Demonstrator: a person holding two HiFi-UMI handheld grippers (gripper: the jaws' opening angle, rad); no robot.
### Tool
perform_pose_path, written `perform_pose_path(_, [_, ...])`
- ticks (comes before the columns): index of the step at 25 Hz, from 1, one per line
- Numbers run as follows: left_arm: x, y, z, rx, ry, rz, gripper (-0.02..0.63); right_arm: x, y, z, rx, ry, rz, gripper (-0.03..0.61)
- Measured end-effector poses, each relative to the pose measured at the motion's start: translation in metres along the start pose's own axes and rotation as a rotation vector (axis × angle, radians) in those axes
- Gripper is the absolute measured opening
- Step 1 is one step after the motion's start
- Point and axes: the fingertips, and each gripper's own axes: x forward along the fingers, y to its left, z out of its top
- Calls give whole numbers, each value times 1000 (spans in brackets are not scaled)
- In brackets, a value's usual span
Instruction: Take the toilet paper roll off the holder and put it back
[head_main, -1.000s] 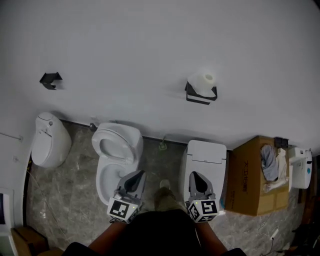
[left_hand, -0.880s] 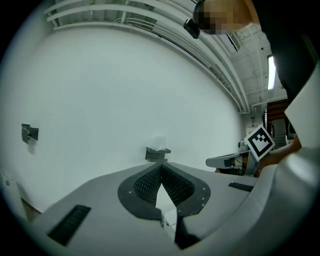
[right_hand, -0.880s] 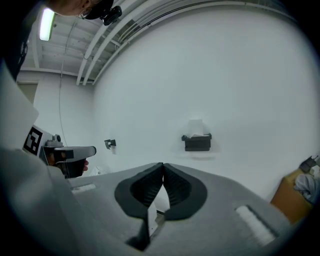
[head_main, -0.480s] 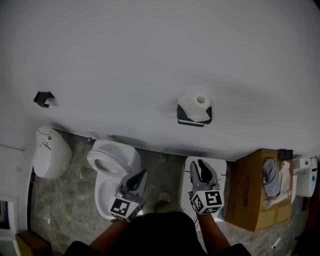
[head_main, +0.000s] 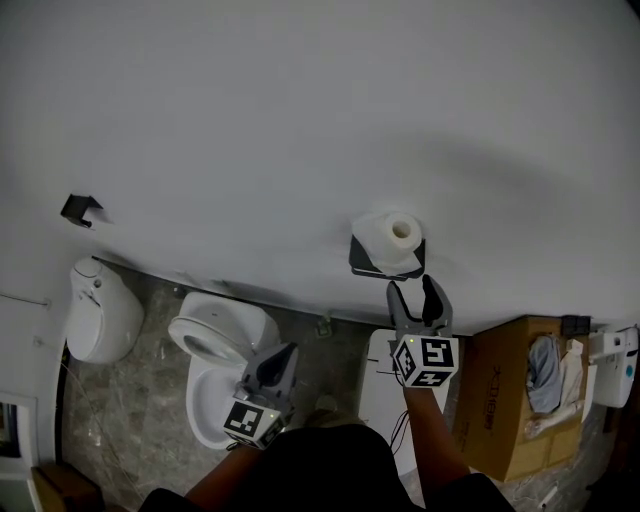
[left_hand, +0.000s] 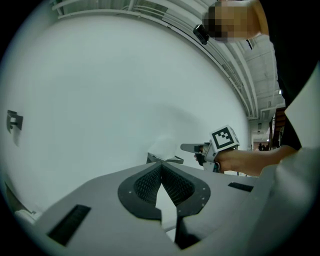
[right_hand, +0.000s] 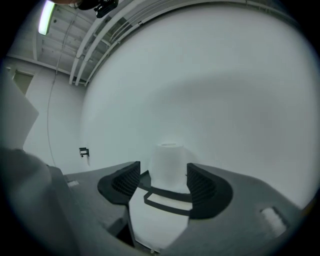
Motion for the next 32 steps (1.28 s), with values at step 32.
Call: perform_pose_path(32, [5, 50, -13, -70, -18, 139, 15, 102, -10, -4, -71, 87, -50, 347])
